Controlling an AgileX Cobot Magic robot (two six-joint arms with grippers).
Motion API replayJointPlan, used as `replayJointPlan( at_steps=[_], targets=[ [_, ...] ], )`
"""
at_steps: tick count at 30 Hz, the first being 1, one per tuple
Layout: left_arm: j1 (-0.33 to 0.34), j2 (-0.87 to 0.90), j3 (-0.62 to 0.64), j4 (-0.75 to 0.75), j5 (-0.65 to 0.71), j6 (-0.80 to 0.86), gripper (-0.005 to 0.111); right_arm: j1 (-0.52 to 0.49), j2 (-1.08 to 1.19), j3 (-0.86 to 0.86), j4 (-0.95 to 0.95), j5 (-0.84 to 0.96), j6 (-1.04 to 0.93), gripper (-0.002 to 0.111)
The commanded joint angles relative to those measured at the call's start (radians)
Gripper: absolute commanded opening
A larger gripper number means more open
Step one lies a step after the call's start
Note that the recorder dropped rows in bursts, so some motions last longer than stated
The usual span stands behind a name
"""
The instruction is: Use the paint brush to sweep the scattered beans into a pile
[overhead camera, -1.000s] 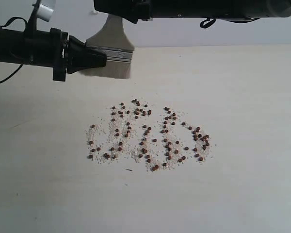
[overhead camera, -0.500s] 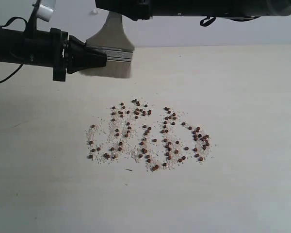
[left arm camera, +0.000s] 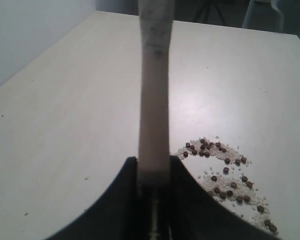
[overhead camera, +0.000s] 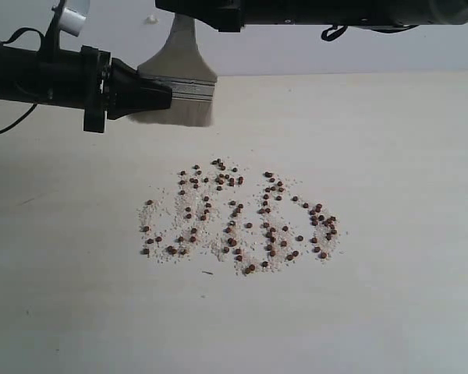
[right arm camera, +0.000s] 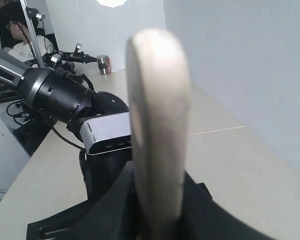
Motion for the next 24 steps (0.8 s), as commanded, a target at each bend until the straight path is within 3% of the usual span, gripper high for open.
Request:
replayJointPlan(
  at_steps=[1, 9, 12, 17, 19, 24],
  targets=[
    [-0.001, -0.003, -0.006, -0.025, -0.005, -0.009, 0.0, 0.001, -0.003, -0.012, 0.006, 0.017, -0.013, 0.0],
    [-0.001, -0.003, -0.006, 0.006, -0.005, -0.014, 0.002, 0.001, -0.003, -0.012, 0.006, 0.017, -0.026, 0.0],
    [-0.001, -0.003, -0.006, 0.011, -0.005, -0.014, 0.019, 0.001, -0.003, -0.012, 0.006, 0.017, -0.026, 0.0],
    [-0.002, -0.003, -0.006, 0.011, -0.005, -0.033, 0.063, 0.001, -0.003, -0.012, 0.006, 0.017, -0.028, 0.0],
    [-0.002, -0.003, -0.006, 0.011, -0.005, -0.071, 0.07, 0.001, -0.003, -0.012, 0.006, 0.017, -0.028, 0.0],
    [0.002, -0.003, -0.006, 0.039, -0.005, -0.107, 0.071, 0.001, -0.003, -0.012, 0.006, 0.017, -0.028, 0.0]
  ],
)
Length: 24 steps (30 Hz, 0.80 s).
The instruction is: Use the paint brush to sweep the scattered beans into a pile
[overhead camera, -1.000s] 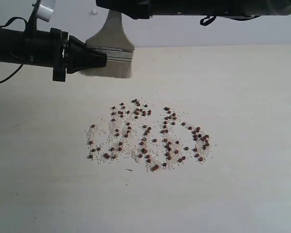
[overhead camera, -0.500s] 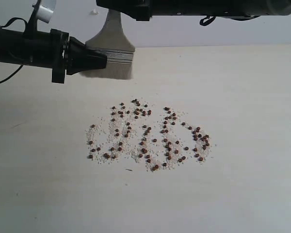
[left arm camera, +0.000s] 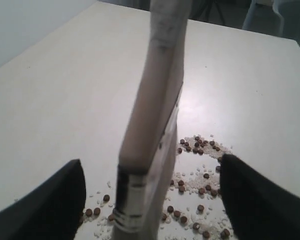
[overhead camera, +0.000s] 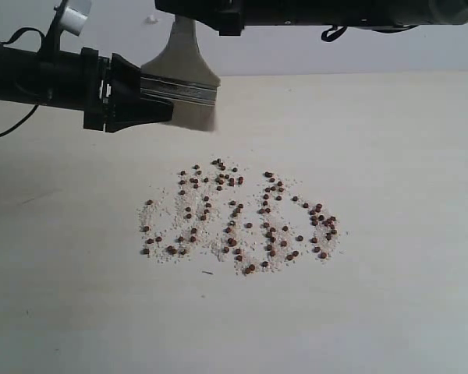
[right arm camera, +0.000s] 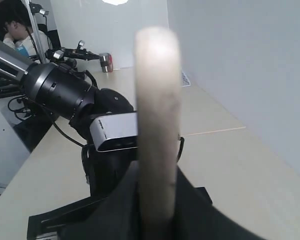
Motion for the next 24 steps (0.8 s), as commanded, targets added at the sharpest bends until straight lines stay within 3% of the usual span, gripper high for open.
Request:
replayJointPlan(
  at_steps=[1, 16, 20, 24],
  targets=[
    [0.007, -0.003, -0.006, 0.022, -0.001, -0.036, 0.071, -0.001, -0.003, -0.012, 0.013, 0.007, -0.009, 0.0],
    [0.181, -0.005, -0.006, 0.053, -0.001, -0.227, 0.071, -0.142, -0.058, -0.012, 0.013, -0.003, 0.083, 0.0],
    [0.2, -0.007, -0.006, 0.136, -0.001, -0.334, 0.071, -0.189, -0.093, -0.012, -0.002, -0.067, 0.173, 0.0],
    [0.196, -0.003, -0.006, 0.258, -0.001, -0.422, 0.071, -0.228, -0.142, -0.012, -0.131, -0.142, 0.276, 0.0]
  ],
)
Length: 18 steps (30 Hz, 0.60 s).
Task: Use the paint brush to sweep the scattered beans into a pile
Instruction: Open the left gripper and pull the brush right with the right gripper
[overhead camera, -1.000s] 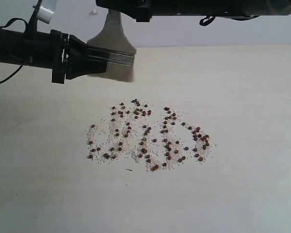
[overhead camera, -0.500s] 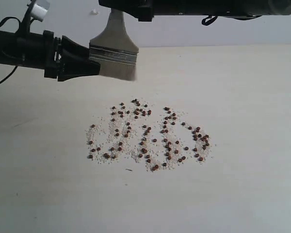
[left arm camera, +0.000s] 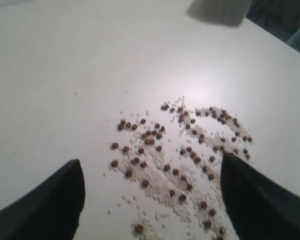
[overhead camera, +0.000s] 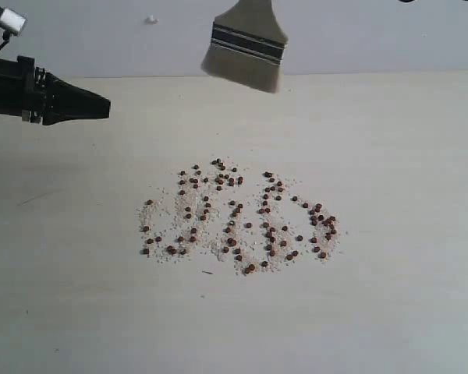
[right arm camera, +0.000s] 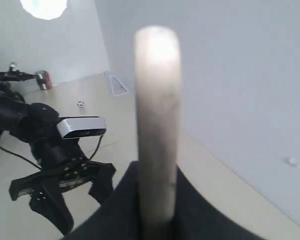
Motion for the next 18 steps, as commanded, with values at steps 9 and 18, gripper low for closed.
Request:
replayJointPlan(
  at_steps=[9, 18],
  targets=[
    [-0.042, -0.003, 0.007, 0.135, 0.007, -0.102, 0.002, -0.171, -0.225, 0.178, -0.112, -0.172, 0.156, 0.0],
    [-0.018, -0.045, 0.137, -0.106, 0.007, -0.064, 0.0, -0.288, -0.415, 0.48, 0.052, -0.236, 0.001, 0.0]
  ],
)
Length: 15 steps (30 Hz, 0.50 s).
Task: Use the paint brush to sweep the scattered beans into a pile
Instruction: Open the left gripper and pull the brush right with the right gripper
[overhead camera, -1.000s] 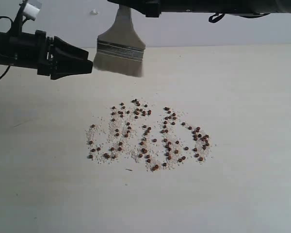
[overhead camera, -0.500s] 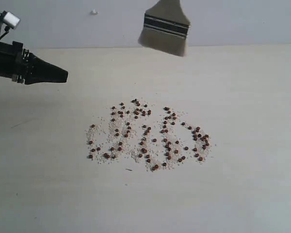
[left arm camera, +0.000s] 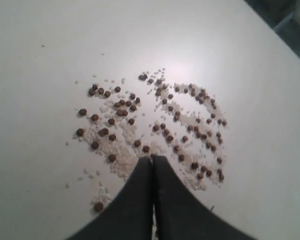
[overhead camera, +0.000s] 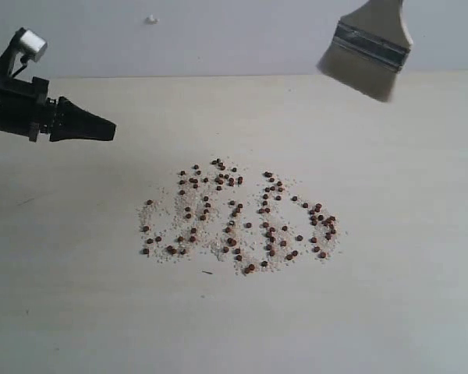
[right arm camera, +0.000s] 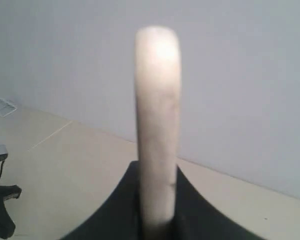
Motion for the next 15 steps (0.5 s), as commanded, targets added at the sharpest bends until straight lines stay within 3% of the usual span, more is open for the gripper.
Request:
replayJointPlan(
  at_steps=[1, 6, 9, 15],
  targets=[
    [0.012, -0.057, 0.115, -0.201, 0.007, 0.111, 0.0, -0.02, -0.122, 0.121, 0.055, -0.091, -0.087, 0.0],
    [0.012, -0.158, 0.357, -0.479, 0.007, 0.403, 0.0, -0.017, -0.277, 0.25, 0.064, -0.235, -0.162, 0.0],
    [0.012, -0.214, 0.471, -0.484, 0.007, 0.55, 0.0, -0.017, -0.347, 0.295, 0.064, -0.272, -0.166, 0.0],
    [0.057, -0.367, 0.599, -0.484, -0.029, 0.55, 0.0, -0.017, -0.388, 0.368, 0.064, -0.325, -0.155, 0.0]
  ],
)
